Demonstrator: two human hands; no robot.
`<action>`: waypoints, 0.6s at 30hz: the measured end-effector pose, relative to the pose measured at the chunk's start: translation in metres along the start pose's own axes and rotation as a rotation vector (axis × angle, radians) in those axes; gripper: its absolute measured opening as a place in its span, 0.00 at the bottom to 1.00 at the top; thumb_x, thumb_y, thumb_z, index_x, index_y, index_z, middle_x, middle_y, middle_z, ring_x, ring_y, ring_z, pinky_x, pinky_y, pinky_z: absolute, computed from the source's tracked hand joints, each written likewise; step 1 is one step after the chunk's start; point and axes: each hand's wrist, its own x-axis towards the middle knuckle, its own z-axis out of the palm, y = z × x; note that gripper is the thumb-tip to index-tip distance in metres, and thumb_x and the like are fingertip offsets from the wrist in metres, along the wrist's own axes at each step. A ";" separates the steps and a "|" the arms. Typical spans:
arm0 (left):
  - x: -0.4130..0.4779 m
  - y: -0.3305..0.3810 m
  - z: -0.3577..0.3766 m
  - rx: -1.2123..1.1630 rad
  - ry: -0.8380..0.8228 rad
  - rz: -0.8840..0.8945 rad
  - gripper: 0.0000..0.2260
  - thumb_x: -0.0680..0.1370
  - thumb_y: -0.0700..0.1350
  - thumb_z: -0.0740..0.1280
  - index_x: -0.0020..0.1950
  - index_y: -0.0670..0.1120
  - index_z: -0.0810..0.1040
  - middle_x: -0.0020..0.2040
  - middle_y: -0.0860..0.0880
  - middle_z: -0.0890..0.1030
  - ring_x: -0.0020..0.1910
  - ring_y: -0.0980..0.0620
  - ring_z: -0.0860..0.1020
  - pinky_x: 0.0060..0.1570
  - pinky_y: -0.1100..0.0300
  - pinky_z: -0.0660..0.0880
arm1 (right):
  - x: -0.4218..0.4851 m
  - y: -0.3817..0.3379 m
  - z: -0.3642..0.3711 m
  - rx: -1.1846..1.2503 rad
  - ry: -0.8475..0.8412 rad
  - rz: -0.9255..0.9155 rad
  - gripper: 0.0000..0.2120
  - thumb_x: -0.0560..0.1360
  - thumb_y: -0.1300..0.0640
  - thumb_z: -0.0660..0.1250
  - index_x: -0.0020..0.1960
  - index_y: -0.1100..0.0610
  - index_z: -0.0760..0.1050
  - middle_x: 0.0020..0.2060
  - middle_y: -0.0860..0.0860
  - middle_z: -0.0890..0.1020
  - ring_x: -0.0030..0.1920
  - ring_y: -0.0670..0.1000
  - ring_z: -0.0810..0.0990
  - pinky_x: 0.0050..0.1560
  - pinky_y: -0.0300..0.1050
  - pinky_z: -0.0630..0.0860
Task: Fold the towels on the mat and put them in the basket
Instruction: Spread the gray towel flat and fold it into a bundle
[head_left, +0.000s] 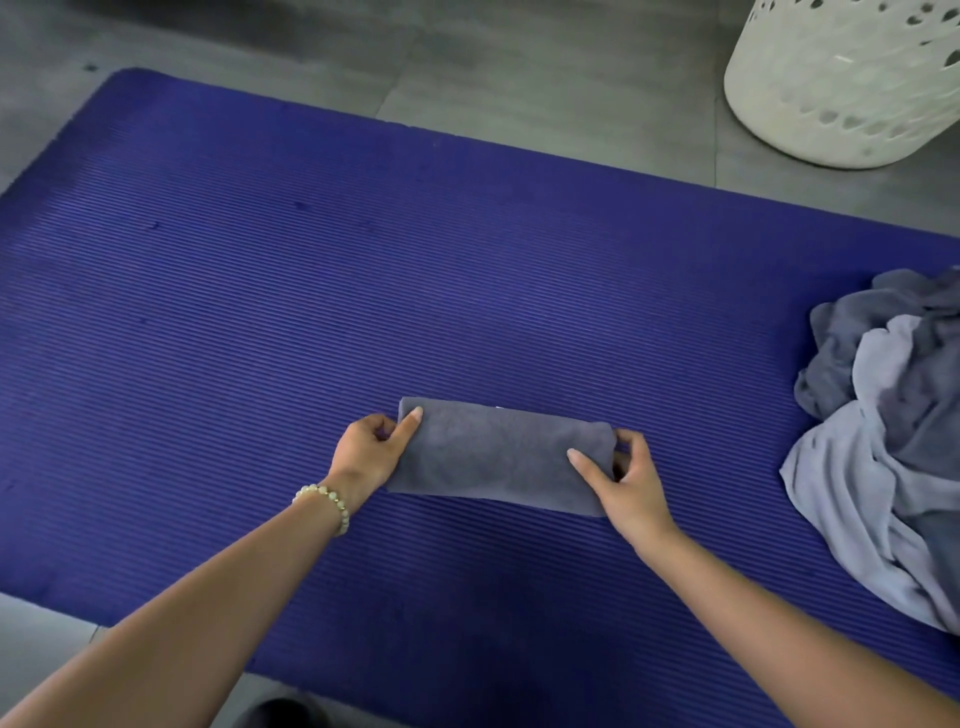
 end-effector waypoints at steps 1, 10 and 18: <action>0.001 0.001 -0.001 0.030 -0.006 -0.028 0.21 0.75 0.61 0.65 0.41 0.42 0.77 0.34 0.49 0.78 0.33 0.52 0.76 0.34 0.62 0.74 | 0.001 0.002 -0.001 -0.028 0.003 -0.002 0.24 0.71 0.50 0.74 0.62 0.53 0.67 0.44 0.49 0.83 0.44 0.46 0.83 0.43 0.40 0.79; -0.009 0.015 -0.017 0.225 -0.264 -0.185 0.32 0.74 0.71 0.54 0.58 0.46 0.76 0.47 0.45 0.82 0.42 0.49 0.83 0.38 0.56 0.81 | -0.007 -0.001 -0.021 -0.326 -0.085 0.127 0.33 0.64 0.31 0.70 0.56 0.56 0.72 0.45 0.48 0.82 0.44 0.46 0.82 0.44 0.44 0.81; -0.009 0.045 -0.020 -0.134 -0.467 -0.396 0.30 0.70 0.66 0.68 0.62 0.45 0.75 0.56 0.45 0.80 0.51 0.47 0.81 0.45 0.54 0.81 | -0.006 -0.031 -0.026 0.129 -0.342 0.570 0.35 0.70 0.34 0.66 0.69 0.54 0.68 0.55 0.55 0.80 0.53 0.55 0.81 0.49 0.49 0.81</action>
